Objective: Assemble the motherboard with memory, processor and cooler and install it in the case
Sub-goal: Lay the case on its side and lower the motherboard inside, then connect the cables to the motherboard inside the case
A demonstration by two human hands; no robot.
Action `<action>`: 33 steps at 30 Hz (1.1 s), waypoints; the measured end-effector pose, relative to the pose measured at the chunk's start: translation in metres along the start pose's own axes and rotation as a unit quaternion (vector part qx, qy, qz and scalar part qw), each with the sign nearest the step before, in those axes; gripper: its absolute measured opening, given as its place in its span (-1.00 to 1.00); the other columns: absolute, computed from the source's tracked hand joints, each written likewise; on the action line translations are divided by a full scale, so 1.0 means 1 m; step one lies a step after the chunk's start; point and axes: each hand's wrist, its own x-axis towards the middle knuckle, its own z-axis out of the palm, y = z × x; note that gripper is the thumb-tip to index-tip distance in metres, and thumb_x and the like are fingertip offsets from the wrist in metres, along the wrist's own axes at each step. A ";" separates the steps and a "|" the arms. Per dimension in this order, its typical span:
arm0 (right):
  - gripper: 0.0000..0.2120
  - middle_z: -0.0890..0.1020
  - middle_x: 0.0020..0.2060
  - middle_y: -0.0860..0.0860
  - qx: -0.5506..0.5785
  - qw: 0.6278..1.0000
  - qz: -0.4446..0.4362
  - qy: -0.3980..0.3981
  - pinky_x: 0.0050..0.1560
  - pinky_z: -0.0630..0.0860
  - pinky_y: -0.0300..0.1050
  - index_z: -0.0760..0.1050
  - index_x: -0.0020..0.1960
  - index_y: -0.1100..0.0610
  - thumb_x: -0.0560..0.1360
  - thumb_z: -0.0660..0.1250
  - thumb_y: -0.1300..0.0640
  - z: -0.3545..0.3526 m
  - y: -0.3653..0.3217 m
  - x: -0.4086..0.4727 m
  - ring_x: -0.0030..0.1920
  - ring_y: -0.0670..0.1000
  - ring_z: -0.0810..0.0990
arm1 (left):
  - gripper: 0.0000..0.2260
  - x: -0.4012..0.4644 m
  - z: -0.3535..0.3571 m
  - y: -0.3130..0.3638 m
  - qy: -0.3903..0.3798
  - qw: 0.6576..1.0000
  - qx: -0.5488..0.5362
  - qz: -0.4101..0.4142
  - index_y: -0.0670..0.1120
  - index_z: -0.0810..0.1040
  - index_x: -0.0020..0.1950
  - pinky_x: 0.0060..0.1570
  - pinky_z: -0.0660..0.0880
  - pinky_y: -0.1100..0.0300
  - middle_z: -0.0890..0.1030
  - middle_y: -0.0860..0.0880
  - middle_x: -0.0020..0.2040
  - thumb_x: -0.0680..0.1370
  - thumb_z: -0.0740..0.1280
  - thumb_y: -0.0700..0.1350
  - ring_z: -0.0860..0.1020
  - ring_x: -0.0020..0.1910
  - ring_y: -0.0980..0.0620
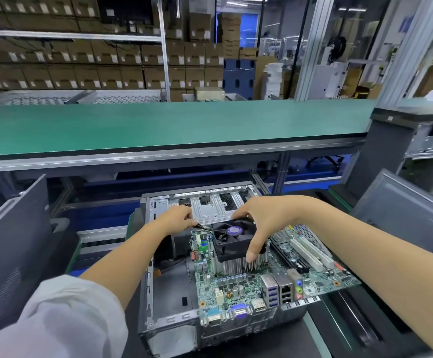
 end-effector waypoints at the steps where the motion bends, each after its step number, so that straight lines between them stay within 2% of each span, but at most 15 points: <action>1: -0.21 0.58 0.17 0.05 -0.002 1.000 0.000 -0.005 0.23 0.47 0.08 0.48 0.24 0.12 0.13 0.60 -0.21 0.002 -0.002 0.001 0.17 0.09 0.54 | -0.80 -0.001 0.000 0.000 0.002 1.000 -0.001 0.003 -0.12 0.42 -0.12 -0.20 0.35 0.17 0.44 0.03 -0.28 0.61 0.26 -0.02 0.42 -0.24 0.01; 4: -0.15 0.57 0.19 0.05 -0.006 1.000 0.003 -0.022 0.24 0.46 0.07 0.44 0.30 0.10 0.13 0.58 -0.24 0.008 -0.009 0.008 0.19 0.10 0.53 | -0.81 -0.003 -0.001 0.002 0.015 1.000 0.001 0.009 -0.11 0.43 -0.12 -0.19 0.38 0.15 0.44 0.03 -0.26 0.60 0.28 -0.02 0.44 -0.22 0.00; 8: -0.27 0.60 0.12 0.13 -0.010 0.999 -0.006 -0.045 0.17 0.47 0.08 0.50 0.21 0.16 0.18 0.59 -0.18 0.013 -0.020 0.024 0.12 0.15 0.56 | -0.81 -0.004 -0.001 0.003 0.027 1.000 -0.003 0.009 -0.11 0.45 -0.13 -0.21 0.36 0.18 0.46 0.01 -0.22 0.58 0.30 -0.01 0.43 -0.23 0.02; 10: -0.30 0.60 0.06 0.17 -0.003 0.998 -0.010 -0.060 0.06 0.50 0.07 0.51 0.17 0.18 0.18 0.59 -0.17 0.017 -0.024 0.034 0.00 0.14 0.58 | -0.82 -0.004 0.000 0.003 0.033 0.999 -0.011 0.008 -0.10 0.46 -0.12 -0.22 0.34 0.18 0.47 0.02 -0.22 0.58 0.31 -0.01 0.43 -0.23 0.04; 12: -0.29 0.62 -0.01 0.12 0.019 0.997 -0.009 -0.073 -0.02 0.50 -0.03 0.51 0.17 0.16 0.16 0.59 -0.19 0.023 -0.025 0.045 -0.10 0.05 0.58 | -0.84 -0.005 -0.001 0.001 0.031 0.999 -0.020 0.009 -0.12 0.49 -0.07 -0.17 0.36 0.18 0.50 0.00 -0.15 0.57 0.32 -0.03 0.45 -0.17 0.03; 16: -0.27 0.56 -0.15 0.16 0.028 0.996 0.001 -0.085 -0.12 0.34 -0.12 0.52 0.11 0.22 0.14 0.57 -0.25 0.030 -0.018 0.068 -0.19 0.03 0.47 | -0.83 -0.010 -0.006 -0.002 -0.004 1.000 -0.018 0.006 -0.16 0.53 0.09 -0.08 0.44 0.11 0.51 -0.08 0.02 0.56 0.33 -0.11 0.49 -0.05 -0.06; 19: -0.37 0.64 -0.10 0.06 0.027 0.995 0.008 -0.091 -0.05 0.45 -0.06 0.55 0.07 0.15 0.16 0.59 -0.19 0.032 -0.004 0.084 -0.09 0.10 0.58 | -0.85 -0.016 -0.007 -0.004 -0.009 1.000 -0.017 0.002 -0.14 0.51 0.10 -0.07 0.45 0.08 0.52 -0.11 0.08 0.55 0.32 -0.15 0.52 -0.01 -0.11; 22: -0.36 0.64 0.00 -0.02 0.015 0.993 0.013 -0.115 0.16 0.51 0.02 0.53 0.16 0.11 0.18 0.61 -0.13 0.034 0.011 0.097 0.03 0.05 0.59 | -0.87 -0.021 -0.006 -0.003 0.011 1.000 -0.013 0.002 -0.13 0.53 0.09 -0.18 0.34 0.22 0.51 -0.07 0.03 0.55 0.32 -0.18 0.46 -0.09 -0.01; 26: -0.21 0.53 0.23 0.09 -0.008 0.990 0.013 -0.140 0.30 0.40 0.13 0.43 0.31 0.17 0.20 0.59 -0.14 0.041 0.027 0.111 0.23 0.14 0.49 | -0.89 -0.023 -0.005 0.002 0.050 0.999 0.018 0.003 -0.11 0.52 0.08 -0.09 0.36 0.22 0.52 -0.07 0.07 0.56 0.31 -0.21 0.45 -0.05 0.01; 30: -0.12 0.48 0.26 0.24 -0.009 0.993 0.028 -0.118 0.32 0.36 0.14 0.37 0.31 0.31 0.20 0.58 -0.17 0.055 0.044 0.122 0.25 0.24 0.46 | -0.89 -0.025 -0.007 0.008 0.071 0.996 0.051 0.015 -0.13 0.52 0.08 -0.03 0.40 0.17 0.50 -0.09 0.08 0.57 0.29 -0.22 0.46 -0.03 -0.01; 33: -0.01 0.39 0.38 0.14 -0.018 0.995 0.039 -0.085 0.33 0.36 0.02 0.22 0.44 0.28 0.22 0.58 -0.15 0.066 0.055 0.128 0.33 0.16 0.40 | -0.90 -0.029 -0.003 0.015 0.088 0.993 0.082 0.012 -0.15 0.49 0.07 0.03 0.47 0.05 0.49 -0.10 0.07 0.56 0.29 -0.22 0.50 0.01 -0.09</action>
